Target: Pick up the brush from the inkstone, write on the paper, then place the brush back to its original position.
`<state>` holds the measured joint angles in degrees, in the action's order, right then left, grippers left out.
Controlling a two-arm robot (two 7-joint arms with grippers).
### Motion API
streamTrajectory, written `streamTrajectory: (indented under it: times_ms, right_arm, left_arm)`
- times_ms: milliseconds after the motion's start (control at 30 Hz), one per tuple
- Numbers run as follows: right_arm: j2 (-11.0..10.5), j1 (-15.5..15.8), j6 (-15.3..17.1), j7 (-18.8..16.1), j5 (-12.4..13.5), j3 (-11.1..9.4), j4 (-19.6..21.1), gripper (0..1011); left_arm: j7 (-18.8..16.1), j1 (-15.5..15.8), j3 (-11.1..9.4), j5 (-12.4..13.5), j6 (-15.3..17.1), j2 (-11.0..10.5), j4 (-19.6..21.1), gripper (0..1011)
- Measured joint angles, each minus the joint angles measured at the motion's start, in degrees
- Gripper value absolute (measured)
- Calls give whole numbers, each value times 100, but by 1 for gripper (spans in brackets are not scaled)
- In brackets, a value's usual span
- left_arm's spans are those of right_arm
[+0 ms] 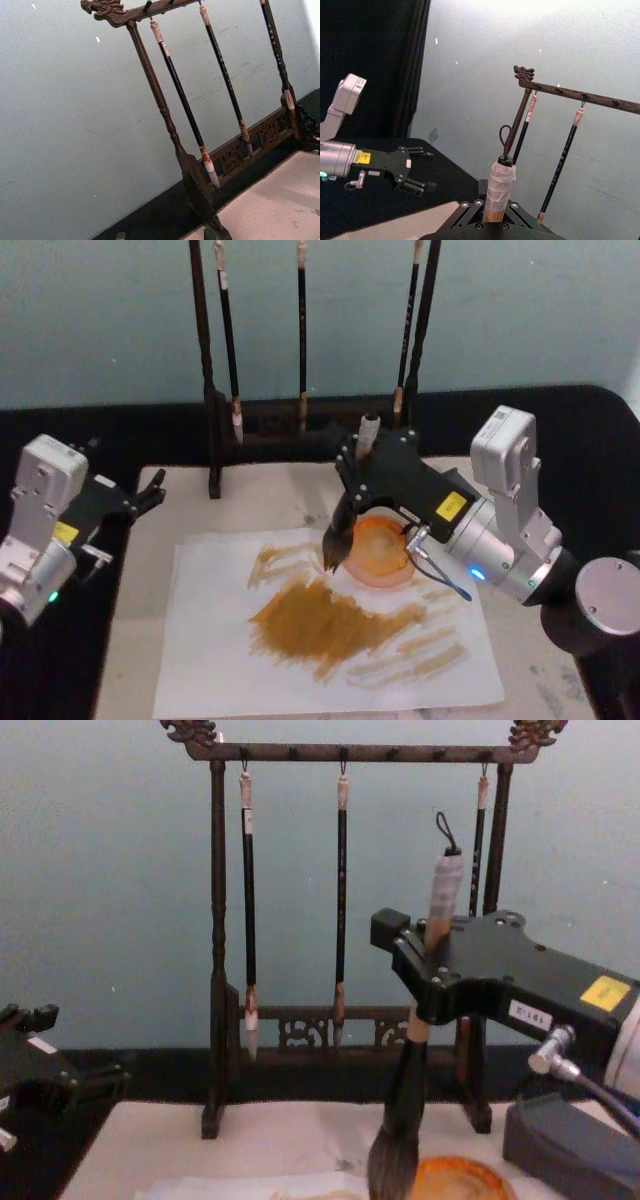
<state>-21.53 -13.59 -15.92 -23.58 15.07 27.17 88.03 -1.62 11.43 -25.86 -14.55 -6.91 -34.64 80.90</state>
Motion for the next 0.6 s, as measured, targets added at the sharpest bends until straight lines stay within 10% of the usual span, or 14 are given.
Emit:
streamTrajectory:
  times_ms: [600]
  right_arm:
    - [220,58,-275,71,-621,-68,-283,2]
  left_arm:
    - [0,0,0,0,0,0,0,1010]
